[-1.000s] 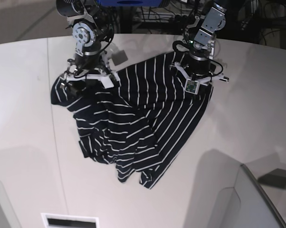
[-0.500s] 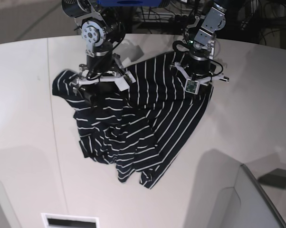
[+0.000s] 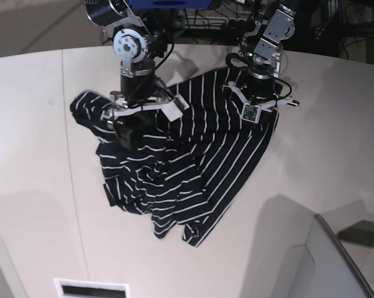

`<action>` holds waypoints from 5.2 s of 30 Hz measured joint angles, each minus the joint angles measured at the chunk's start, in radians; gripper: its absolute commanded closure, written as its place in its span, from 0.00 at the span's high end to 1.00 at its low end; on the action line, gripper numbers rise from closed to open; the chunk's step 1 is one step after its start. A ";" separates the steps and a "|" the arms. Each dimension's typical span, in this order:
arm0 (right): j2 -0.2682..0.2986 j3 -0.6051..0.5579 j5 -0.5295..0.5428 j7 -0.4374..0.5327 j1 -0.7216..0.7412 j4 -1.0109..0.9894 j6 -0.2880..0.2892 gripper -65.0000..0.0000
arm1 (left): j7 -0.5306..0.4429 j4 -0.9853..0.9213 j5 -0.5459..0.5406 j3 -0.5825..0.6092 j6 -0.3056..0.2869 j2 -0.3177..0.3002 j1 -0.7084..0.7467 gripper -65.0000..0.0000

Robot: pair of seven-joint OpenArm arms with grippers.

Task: Layout the t-shirt on the table in an organized manner, then fold the t-shirt properly
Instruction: 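Drag the shirt with the right gripper away from the left gripper to stretch it flat, then pull the shirt edge with the left gripper to straighten the fabric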

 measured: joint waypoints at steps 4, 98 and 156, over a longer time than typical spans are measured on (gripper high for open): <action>-0.001 0.000 -0.001 -0.001 0.020 -0.011 0.000 0.60 | 0.000 0.000 0.000 0.000 0.000 0.000 0.000 0.00; 0.109 0.924 0.208 -0.087 0.811 -0.399 0.450 0.91 | 0.129 0.222 -0.046 -0.222 -0.080 -0.070 0.189 0.00; 0.184 1.333 0.993 -0.389 0.557 -0.453 0.856 0.00 | 0.080 -0.401 -0.031 -0.055 -0.072 0.087 -0.463 0.00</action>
